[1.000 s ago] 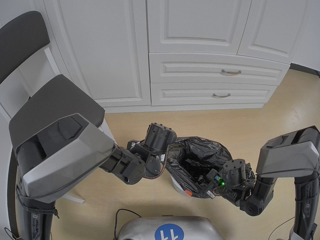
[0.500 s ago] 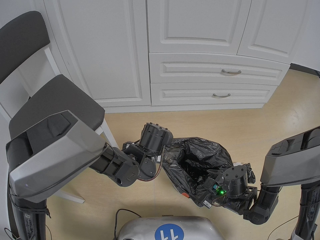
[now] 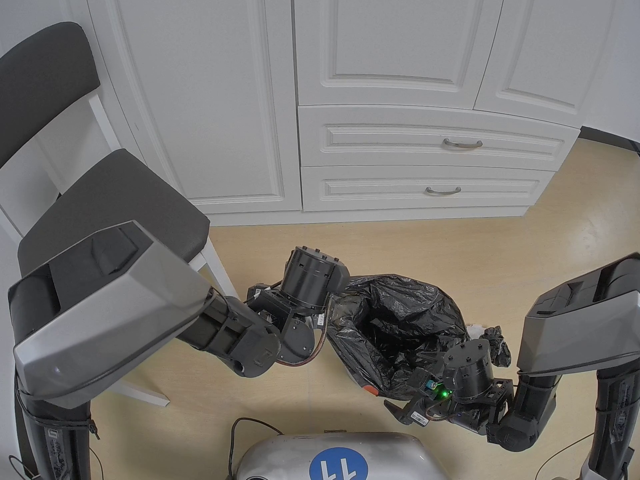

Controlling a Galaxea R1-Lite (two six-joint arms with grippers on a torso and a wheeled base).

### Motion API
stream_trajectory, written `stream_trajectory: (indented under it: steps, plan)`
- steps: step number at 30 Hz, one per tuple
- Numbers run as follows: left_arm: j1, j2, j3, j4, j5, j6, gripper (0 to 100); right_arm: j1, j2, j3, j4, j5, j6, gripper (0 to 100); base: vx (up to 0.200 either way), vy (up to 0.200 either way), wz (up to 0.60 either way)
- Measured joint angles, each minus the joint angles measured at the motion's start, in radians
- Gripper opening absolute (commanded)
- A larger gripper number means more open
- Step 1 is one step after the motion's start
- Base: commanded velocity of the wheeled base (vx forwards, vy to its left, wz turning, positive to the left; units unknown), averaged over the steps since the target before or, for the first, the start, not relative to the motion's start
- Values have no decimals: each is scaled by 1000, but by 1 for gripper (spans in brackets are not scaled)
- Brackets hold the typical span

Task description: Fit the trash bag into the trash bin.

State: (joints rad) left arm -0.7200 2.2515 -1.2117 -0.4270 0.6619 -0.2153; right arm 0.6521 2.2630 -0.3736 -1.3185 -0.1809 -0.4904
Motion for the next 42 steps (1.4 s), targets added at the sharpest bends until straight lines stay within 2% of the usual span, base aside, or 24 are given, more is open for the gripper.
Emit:
stream_trajectory:
  steps: [3, 4, 12, 24, 28, 34, 42]
  plan:
    - [-5, 0, 1, -1, 0, 0, 100, -10, 32, -23, -1, 0, -1, 100, 0, 0, 0]
    - [-6, 0, 1, -1, 0, 0, 100, -16, 43, -32, -3, 0, -1, 0, 0, 0, 0]
    - [-8, 0, -6, -3, 2, 1, 100, -24, 56, -36, -15, 0, -4, 0, 0, 0, 0]
    - [-11, -28, 3, -84, 3, 9, 100, 99, -73, 120, -39, 0, -23, 0, 0, 0, 0]
    - [-18, -51, 13, -81, 3, 10, 100, 115, -78, 127, -41, -1, -24, 0, 0, 0, 0]
    - [-24, -66, 24, -77, 3, 10, 100, 111, 20, 73, -50, -4, -22, 0, 0, 0, 0]
    - [-37, -54, 33, -80, 2, 4, 100, 96, 199, -15, -127, -9, -21, 0, 0, 0, 0]
